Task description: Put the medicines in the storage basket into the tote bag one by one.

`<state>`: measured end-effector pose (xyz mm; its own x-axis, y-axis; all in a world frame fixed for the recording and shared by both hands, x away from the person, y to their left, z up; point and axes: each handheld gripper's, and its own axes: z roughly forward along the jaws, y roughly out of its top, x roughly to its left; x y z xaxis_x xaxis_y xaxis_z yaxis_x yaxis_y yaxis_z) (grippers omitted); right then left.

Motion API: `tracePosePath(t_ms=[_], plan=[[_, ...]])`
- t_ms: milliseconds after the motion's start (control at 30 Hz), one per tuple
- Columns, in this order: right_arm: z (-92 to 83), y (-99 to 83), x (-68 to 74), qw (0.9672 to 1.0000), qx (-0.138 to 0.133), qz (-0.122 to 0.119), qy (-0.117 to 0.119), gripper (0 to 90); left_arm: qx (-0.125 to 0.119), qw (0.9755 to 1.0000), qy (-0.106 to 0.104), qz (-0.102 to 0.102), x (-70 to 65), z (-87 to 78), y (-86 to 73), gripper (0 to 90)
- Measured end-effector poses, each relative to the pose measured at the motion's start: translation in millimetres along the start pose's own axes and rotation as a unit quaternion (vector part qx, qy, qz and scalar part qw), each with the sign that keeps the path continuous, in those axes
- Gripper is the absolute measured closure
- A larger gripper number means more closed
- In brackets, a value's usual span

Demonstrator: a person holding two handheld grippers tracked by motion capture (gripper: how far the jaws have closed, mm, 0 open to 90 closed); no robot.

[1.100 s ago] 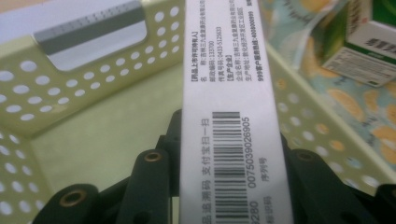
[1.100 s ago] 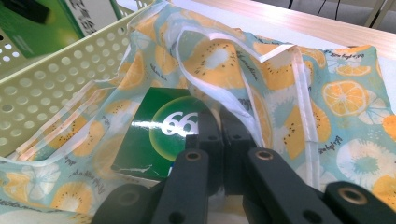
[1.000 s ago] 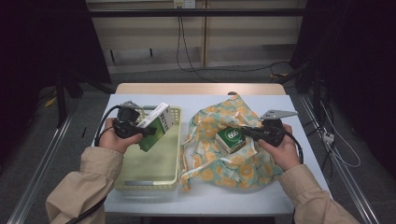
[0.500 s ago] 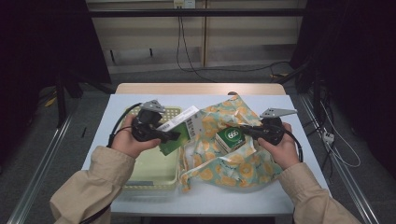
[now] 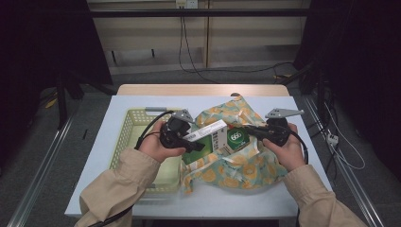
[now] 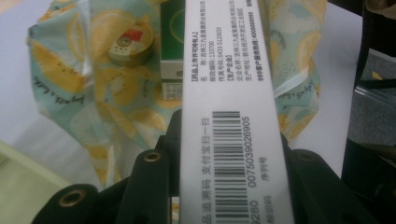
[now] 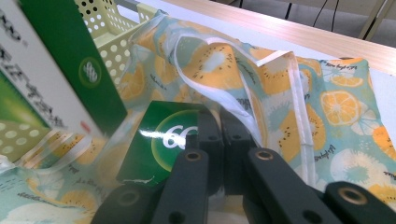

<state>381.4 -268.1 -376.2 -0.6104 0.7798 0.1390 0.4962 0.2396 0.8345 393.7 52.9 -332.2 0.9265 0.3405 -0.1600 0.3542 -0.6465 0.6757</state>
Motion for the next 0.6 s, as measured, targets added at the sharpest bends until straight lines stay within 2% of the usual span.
tracePosePath(t_ms=[167, 200, 233, 300, 333, 367, 467, 600], plan=[[0.1, 0.8, 0.8, 1.0, -0.002, -0.001, 0.0, 88.9, 0.026, 0.9994, -0.015, 0.02, -7.1, 12.0, 3.3, 65.0], [-0.2, 0.8, 0.6, 1.0, -0.002, -0.001, 0.0, 88.9, 0.038, 0.999, -0.004, 0.024, -9.4, 13.2, 4.1, 65.0], [-0.7, 0.6, 0.4, 1.0, -0.001, 0.001, 0.0, 88.9, 0.038, 0.9988, -0.018, 0.024, -9.5, 16.2, 3.3, 65.0], [-1.0, 0.5, 0.2, 1.0, -0.001, 0.001, -0.001, 88.9, 0.042, 0.9985, -0.027, 0.023, -11.6, 20.7, 2.8, 64.9], [-1.0, 0.5, 0.1, 1.0, -0.001, 0.0, -0.001, 88.9, 0.057, 0.9979, -0.014, 0.029, -12.3, 22.0, 3.4, 64.9], [-1.1, 0.5, 0.2, 1.0, -0.001, 0.001, -0.001, 88.9, 0.048, 0.9982, -0.025, 0.024, -11.9, 26.9, 1.6, 64.8], [0.1, 0.7, 1.1, 1.0, -0.003, 0.0, 0.0, 88.9, 0.062, 0.9974, -0.028, 0.023, -13.3, 38.7, -0.1, 64.7], [1.4, 1.1, 2.3, 1.0, -0.004, -0.001, 0.001, 88.9, 0.061, 0.9975, -0.029, 0.022, -16.9, 51.9, 2.1, 64.7]])
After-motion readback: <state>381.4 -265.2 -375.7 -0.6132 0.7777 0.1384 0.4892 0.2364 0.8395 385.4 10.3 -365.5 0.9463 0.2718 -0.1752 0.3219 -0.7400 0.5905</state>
